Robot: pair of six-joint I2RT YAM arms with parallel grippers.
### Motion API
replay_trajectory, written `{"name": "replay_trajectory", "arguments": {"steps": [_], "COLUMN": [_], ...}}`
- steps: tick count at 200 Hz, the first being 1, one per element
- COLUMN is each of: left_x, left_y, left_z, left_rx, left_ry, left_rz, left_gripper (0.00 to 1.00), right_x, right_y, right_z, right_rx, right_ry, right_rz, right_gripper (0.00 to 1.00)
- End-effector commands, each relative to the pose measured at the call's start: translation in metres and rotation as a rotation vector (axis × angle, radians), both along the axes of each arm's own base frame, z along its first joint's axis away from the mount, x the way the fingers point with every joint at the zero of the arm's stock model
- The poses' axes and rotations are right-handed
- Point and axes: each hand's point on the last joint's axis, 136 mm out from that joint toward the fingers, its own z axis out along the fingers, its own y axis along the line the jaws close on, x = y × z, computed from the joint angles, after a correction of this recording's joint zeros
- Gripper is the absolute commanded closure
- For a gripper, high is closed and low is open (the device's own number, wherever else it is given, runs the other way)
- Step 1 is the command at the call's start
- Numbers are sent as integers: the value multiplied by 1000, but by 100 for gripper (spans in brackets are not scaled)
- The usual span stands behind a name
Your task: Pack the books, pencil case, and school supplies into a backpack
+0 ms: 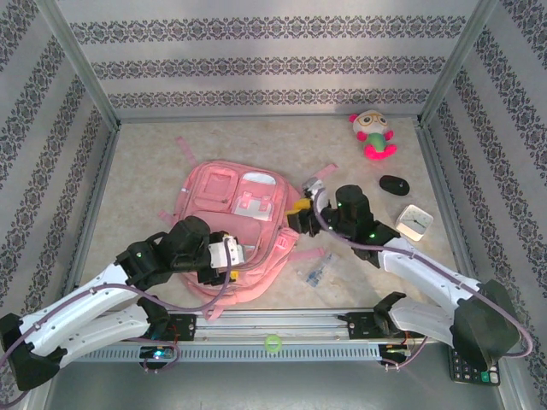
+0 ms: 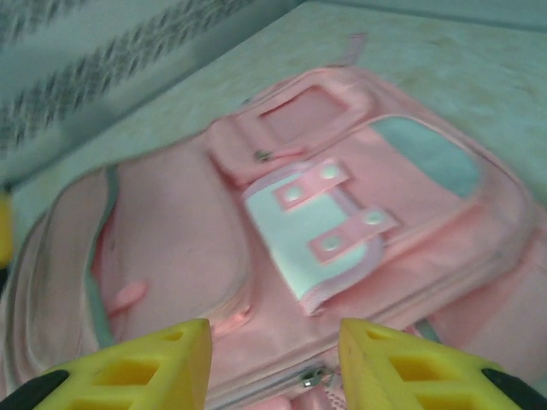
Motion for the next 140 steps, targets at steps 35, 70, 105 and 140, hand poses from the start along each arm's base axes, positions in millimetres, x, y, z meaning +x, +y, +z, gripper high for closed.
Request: {"name": "replay_trajectory", "arguments": {"steps": [35, 70, 105, 140], "left_x": [41, 41, 41, 44], "left_y": [34, 34, 26, 24], "left_z": [-29, -33, -33, -32], "left_rx": [265, 238, 190, 174], "left_ry": [-89, -61, -45, -50], "left_rz": [77, 72, 79, 94], "left_gripper": [26, 26, 26, 27], "right_x": [-48, -43, -34, -41], "right_y": [31, 52, 66, 73], "right_z": [-51, -61, -69, -85], "right_rx": [-394, -409, -405, -411], "right_ry": [-295, -308, -285, -213], "right_rz": [525, 625, 656, 712], "right_gripper": [58, 56, 53, 52]}}
